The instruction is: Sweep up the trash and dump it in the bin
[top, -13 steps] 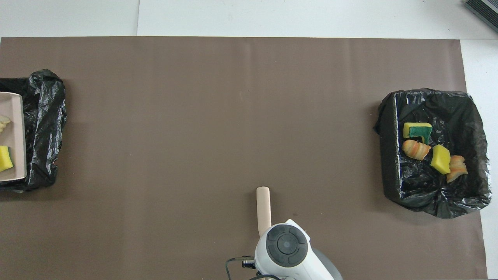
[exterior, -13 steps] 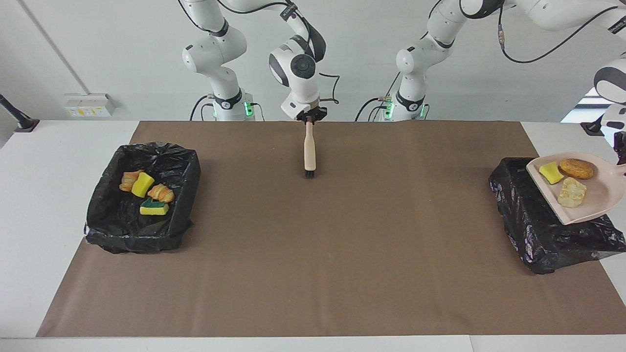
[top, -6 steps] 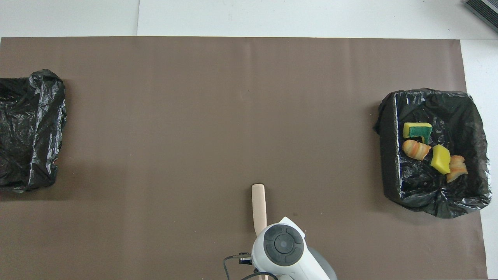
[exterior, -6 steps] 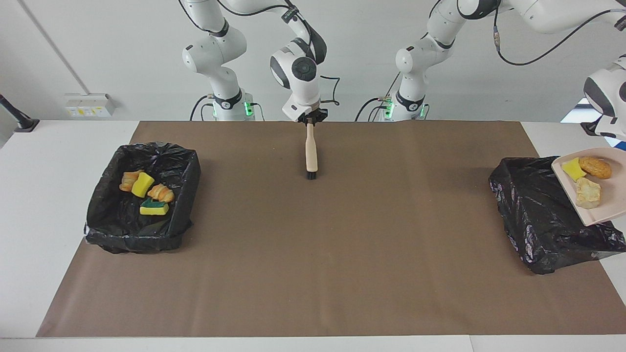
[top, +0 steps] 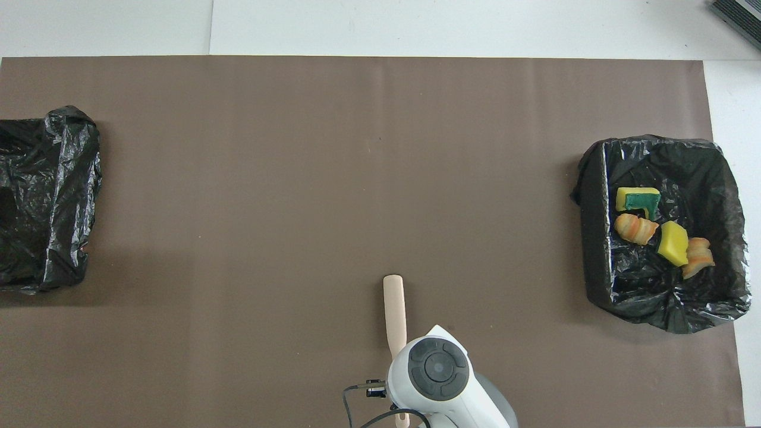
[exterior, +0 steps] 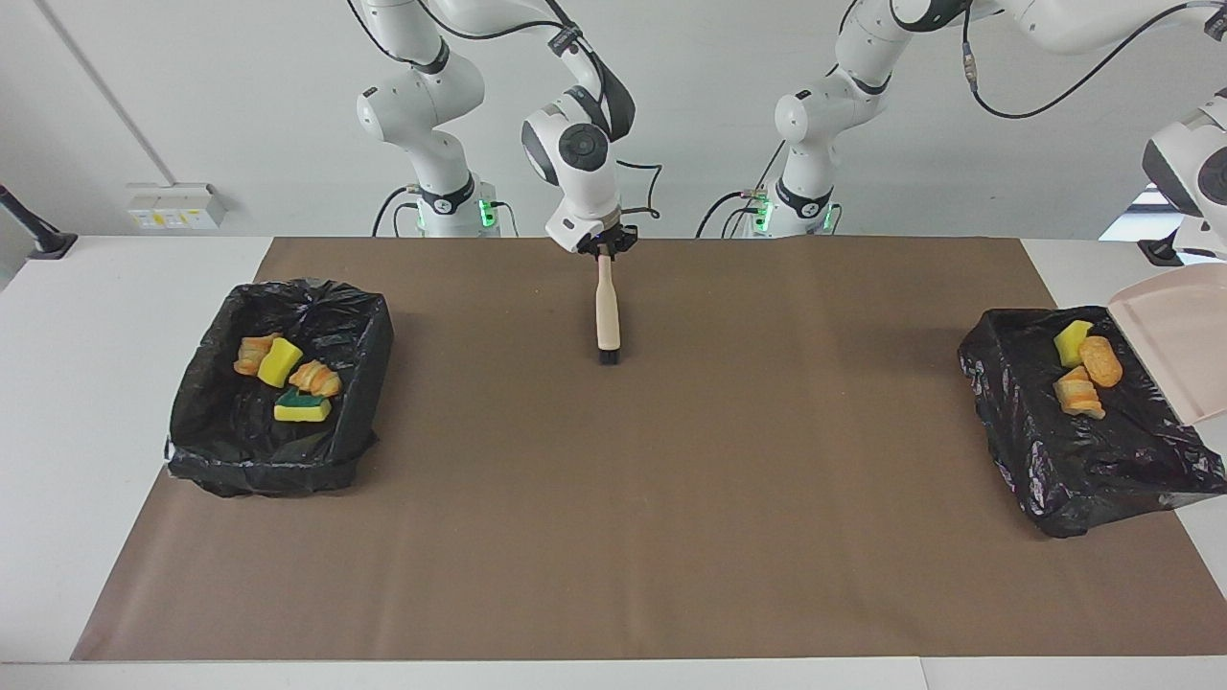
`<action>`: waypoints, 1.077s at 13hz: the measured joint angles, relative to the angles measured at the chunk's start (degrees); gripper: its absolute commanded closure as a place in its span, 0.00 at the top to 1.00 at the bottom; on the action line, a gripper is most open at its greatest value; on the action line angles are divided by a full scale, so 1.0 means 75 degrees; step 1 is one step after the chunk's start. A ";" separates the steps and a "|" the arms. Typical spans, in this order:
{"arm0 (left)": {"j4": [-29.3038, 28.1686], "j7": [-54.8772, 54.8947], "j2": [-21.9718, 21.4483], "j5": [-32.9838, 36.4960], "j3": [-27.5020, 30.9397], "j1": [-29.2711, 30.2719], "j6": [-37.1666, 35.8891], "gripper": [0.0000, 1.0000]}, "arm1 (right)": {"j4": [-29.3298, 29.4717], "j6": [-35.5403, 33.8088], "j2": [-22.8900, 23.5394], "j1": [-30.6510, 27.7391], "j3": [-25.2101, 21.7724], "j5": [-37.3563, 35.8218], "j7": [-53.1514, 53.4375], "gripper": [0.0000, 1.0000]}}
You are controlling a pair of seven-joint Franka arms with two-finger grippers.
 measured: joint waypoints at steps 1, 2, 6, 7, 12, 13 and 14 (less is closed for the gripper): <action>0.0021 -0.0031 -0.0130 -0.0059 -0.0017 -0.0067 -0.0141 0.00 | 0.0001 0.0000 0.0000 0.0000 0.0001 0.0007 0.0013 0.20; 0.0025 -0.0056 -0.0260 -0.0305 -0.0048 -0.0108 -0.0288 0.00 | 0.0002 0.0000 0.0000 0.0000 0.0002 0.0011 0.0023 0.24; 0.0000 -0.0062 -0.0470 -0.1942 -0.0134 -0.0624 -0.0651 0.00 | 0.0031 0.0002 0.0024 -0.0007 0.0002 0.0015 0.0035 1.00; -0.0027 -0.0086 -0.0465 -0.2407 -0.0154 -0.0888 -0.0782 0.00 | 0.0100 0.0002 0.0059 -0.0012 0.0001 0.0015 0.0035 1.00; -0.0502 -0.1889 -0.0412 -0.3930 -0.0203 -0.2419 -0.1292 0.00 | 0.0885 0.0002 0.0401 -0.0540 -0.0020 -0.0191 0.0021 1.00; -0.0673 -0.2708 -0.0376 -0.4087 -0.0206 -0.2771 -0.1363 0.00 | 0.1033 0.0002 0.0432 -0.0772 -0.0030 -0.0461 0.0018 1.00; -0.0811 -0.3628 -0.0316 -0.4204 -0.0214 -0.3139 -0.1411 0.00 | 0.1176 0.0001 0.0442 -0.1018 -0.0043 -0.0758 0.0009 1.00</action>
